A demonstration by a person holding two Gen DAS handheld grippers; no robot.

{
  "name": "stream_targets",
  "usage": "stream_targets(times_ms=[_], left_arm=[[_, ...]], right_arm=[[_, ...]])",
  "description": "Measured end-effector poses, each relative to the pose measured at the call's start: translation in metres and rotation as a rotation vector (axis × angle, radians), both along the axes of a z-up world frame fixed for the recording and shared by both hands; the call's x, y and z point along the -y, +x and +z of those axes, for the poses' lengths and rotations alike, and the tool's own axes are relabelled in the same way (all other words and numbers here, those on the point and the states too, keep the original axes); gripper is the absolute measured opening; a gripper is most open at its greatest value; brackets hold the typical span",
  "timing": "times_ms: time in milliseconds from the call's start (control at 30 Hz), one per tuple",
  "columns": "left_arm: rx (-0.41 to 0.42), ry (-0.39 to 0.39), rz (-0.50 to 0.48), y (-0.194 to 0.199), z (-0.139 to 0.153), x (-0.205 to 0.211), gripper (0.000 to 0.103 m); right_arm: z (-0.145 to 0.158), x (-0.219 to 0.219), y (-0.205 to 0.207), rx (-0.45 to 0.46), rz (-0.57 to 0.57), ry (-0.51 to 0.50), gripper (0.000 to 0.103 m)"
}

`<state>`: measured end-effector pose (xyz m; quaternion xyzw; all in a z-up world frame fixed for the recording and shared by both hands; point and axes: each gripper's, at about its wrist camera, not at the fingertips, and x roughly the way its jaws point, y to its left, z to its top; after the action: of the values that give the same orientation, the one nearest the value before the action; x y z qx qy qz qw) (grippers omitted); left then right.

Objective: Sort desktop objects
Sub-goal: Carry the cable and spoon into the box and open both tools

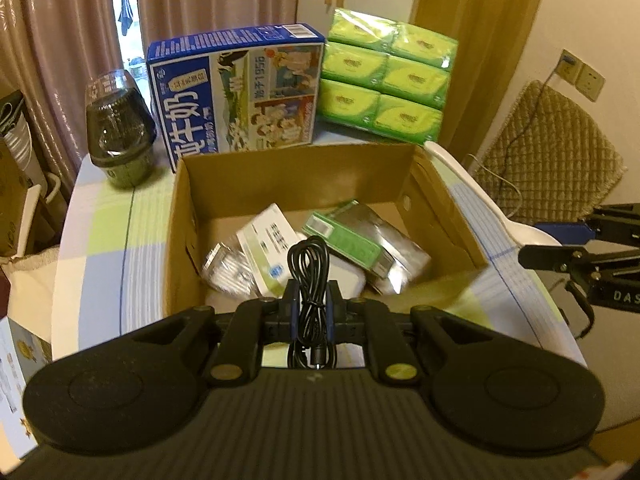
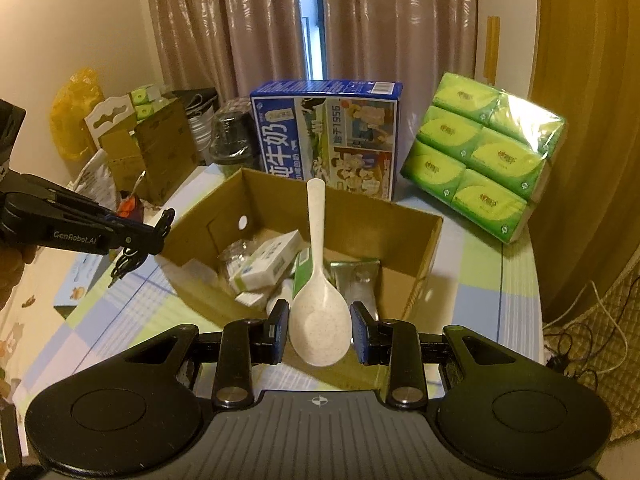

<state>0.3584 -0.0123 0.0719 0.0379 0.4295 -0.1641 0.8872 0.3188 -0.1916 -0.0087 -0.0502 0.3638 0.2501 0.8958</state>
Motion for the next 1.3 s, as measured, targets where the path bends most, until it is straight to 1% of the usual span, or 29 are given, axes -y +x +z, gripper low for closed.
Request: stream_targets(times_ms=[233, 600, 633, 700, 733, 800, 900, 1100, 1167, 1200, 1233, 1267, 1300], left_arm=[[0.002, 0.025, 0.029, 0.043, -0.007, -0.002, 0.009], [-0.024, 0.03, 0.069, 0.091, -0.047, -0.007, 0.009], [-0.025, 0.032, 0.075, 0.095, -0.051, -0.007, 0.01], [-0.014, 0.025, 0.1, 0.101, -0.057, -0.011, 0.022], [-0.009, 0.021, 0.113, 0.102, -0.06, -0.013, 0.029], [-0.011, 0.012, 0.115, 0.104, -0.063, -0.016, 0.028], [-0.005, 0.023, 0.105, 0.102, -0.066, -0.019, 0.028], [0.017, 0.002, 0.119, 0.092, -0.06, -0.029, 0.03], [0.022, -0.012, 0.123, 0.087, -0.057, -0.031, 0.033], [0.022, -0.024, 0.122, 0.084, -0.055, -0.032, 0.035], [0.02, -0.043, 0.121, 0.08, -0.054, -0.034, 0.038], [0.019, -0.06, 0.123, 0.076, -0.052, -0.035, 0.043], [0.017, -0.077, 0.127, 0.072, -0.05, -0.036, 0.045]], right_arm=[[-0.01, -0.006, 0.038, -0.006, -0.012, -0.005, 0.03], [-0.034, -0.014, 0.079, -0.032, -0.027, 0.008, 0.03], [-0.037, -0.014, 0.082, -0.034, -0.03, 0.01, 0.03], [-0.041, -0.015, 0.087, -0.04, -0.031, 0.008, 0.03], [-0.044, -0.016, 0.09, -0.044, -0.032, 0.006, 0.03], [-0.048, -0.017, 0.093, -0.048, -0.033, 0.003, 0.03], [-0.053, -0.017, 0.096, -0.052, -0.032, 0.0, 0.03], [-0.056, -0.019, 0.102, -0.059, -0.053, 0.027, 0.03], [-0.055, -0.019, 0.105, -0.056, -0.07, 0.054, 0.03], [-0.055, -0.018, 0.108, -0.06, -0.077, 0.078, 0.031], [-0.055, -0.016, 0.11, -0.071, -0.082, 0.105, 0.039], [-0.055, -0.013, 0.112, -0.08, -0.093, 0.126, 0.055], [-0.054, -0.01, 0.111, -0.078, -0.107, 0.135, 0.06]])
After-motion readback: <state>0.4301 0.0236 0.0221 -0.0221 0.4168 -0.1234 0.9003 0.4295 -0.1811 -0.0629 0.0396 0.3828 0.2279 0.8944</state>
